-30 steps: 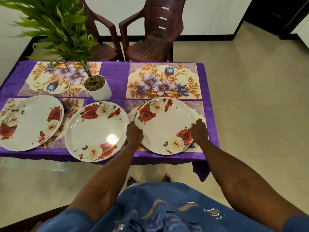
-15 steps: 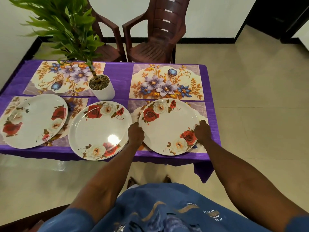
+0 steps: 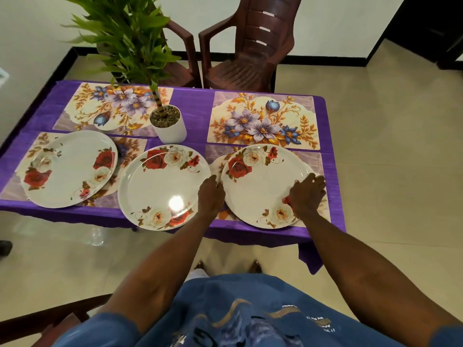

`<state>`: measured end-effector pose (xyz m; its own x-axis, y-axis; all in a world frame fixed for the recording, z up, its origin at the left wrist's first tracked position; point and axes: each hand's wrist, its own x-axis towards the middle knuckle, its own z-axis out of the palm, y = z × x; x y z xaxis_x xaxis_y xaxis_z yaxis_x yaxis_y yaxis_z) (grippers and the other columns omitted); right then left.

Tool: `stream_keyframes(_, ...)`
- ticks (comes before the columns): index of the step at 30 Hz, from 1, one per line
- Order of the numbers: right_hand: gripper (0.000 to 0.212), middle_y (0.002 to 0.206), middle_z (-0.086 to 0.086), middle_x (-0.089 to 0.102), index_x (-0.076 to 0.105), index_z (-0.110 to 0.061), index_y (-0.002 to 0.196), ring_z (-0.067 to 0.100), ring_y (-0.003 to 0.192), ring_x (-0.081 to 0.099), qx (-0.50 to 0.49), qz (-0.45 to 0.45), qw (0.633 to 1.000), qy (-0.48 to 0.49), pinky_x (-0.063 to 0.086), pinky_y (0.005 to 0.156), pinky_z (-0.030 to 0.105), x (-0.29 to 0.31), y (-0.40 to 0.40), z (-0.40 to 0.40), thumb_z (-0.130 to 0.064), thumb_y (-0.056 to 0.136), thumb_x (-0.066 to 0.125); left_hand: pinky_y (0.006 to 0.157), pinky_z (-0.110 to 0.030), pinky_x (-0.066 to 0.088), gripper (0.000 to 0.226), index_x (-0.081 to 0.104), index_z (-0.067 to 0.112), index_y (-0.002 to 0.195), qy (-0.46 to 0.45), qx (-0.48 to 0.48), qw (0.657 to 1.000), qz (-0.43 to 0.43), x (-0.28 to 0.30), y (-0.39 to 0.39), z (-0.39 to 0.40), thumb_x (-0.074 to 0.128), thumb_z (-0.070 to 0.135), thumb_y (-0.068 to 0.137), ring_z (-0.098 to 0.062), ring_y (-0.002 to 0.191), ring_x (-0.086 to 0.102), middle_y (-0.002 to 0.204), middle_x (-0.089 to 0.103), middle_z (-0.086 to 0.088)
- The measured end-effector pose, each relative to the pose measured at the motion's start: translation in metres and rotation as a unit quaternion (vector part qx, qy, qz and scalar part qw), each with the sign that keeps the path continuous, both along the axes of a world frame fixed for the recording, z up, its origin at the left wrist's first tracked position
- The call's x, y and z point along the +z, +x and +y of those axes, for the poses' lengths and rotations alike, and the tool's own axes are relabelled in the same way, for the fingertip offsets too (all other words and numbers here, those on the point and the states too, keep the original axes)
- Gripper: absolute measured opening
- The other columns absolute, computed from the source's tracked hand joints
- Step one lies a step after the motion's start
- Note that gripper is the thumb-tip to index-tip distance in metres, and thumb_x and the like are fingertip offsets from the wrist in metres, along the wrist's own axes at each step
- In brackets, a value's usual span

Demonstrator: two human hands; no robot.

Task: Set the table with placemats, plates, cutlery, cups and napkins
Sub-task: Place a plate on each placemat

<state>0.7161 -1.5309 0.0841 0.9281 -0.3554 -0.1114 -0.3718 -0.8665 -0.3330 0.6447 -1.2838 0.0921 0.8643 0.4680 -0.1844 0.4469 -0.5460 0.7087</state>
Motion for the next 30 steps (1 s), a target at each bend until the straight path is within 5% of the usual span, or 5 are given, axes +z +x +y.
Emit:
stream_keyframes(6, 0.039, 0.131, 0.022, 0.052, 0.050, -0.001, 0.130, 0.037, 0.117, 0.052, 0.213, -0.093, 0.970, 0.067, 0.046, 0.098, 0.045, 0.005, -0.032, 0.130, -0.013, 0.094, 0.055, 0.083, -0.027, 0.044, 0.024, 0.062, 0.011, 0.118, 0.074, 0.032, 0.995, -0.064, 0.003, -0.032, 0.069, 0.050, 0.020, 0.099, -0.023, 0.103, 0.062, 0.120, 0.064, -0.006)
stream_keyframes(11, 0.028, 0.113, 0.025, 0.058, 0.057, 0.003, 0.115, 0.041, 0.100, 0.059, 0.315, -0.049, 0.946, 0.066, 0.051, 0.080, 0.045, 0.005, -0.069, 0.225, -0.009, 0.089, 0.057, 0.097, -0.044, 0.048, 0.029, 0.060, 0.011, 0.122, 0.117, 0.100, 0.985, -0.074, -0.007, -0.053, 0.160, 0.054, 0.024, 0.096, -0.030, 0.111, 0.058, 0.125, 0.058, -0.010)
stream_keyframes(13, 0.028, 0.107, 0.024, 0.058, 0.057, 0.003, 0.109, 0.041, 0.094, 0.060, 0.300, -0.026, 0.953, 0.040, 0.052, 0.075, 0.043, 0.001, -0.079, 0.245, -0.009, 0.084, 0.059, 0.102, -0.045, 0.042, 0.036, 0.055, 0.009, 0.127, 0.135, 0.137, 0.981, -0.035, -0.010, -0.059, 0.193, 0.058, 0.025, 0.094, -0.033, 0.119, 0.053, 0.131, 0.054, -0.014)
stream_keyframes(17, 0.046, 0.129, 0.022, 0.050, 0.043, 0.003, 0.130, 0.037, 0.117, 0.053, 0.193, 0.042, 0.980, 0.026, 0.046, 0.095, 0.040, 0.000, -0.083, 0.271, -0.022, 0.091, 0.051, 0.105, -0.051, 0.039, 0.048, 0.046, 0.005, 0.133, 0.143, 0.167, 0.974, 0.055, -0.014, -0.067, 0.240, 0.059, 0.029, 0.093, -0.038, 0.125, 0.047, 0.137, 0.048, -0.019)
stream_keyframes(30, 0.051, 0.133, 0.025, 0.054, 0.042, 0.006, 0.137, 0.039, 0.125, 0.050, -0.011, 0.088, 0.959, 0.268, 0.042, 0.097, 0.034, 0.003, -0.073, 0.271, -0.003, 0.088, 0.053, 0.089, -0.047, 0.052, 0.043, 0.052, 0.005, 0.123, -0.025, 0.140, 0.988, 0.064, -0.027, -0.054, 0.282, 0.066, 0.014, 0.085, -0.032, 0.110, 0.061, 0.118, 0.062, -0.014)
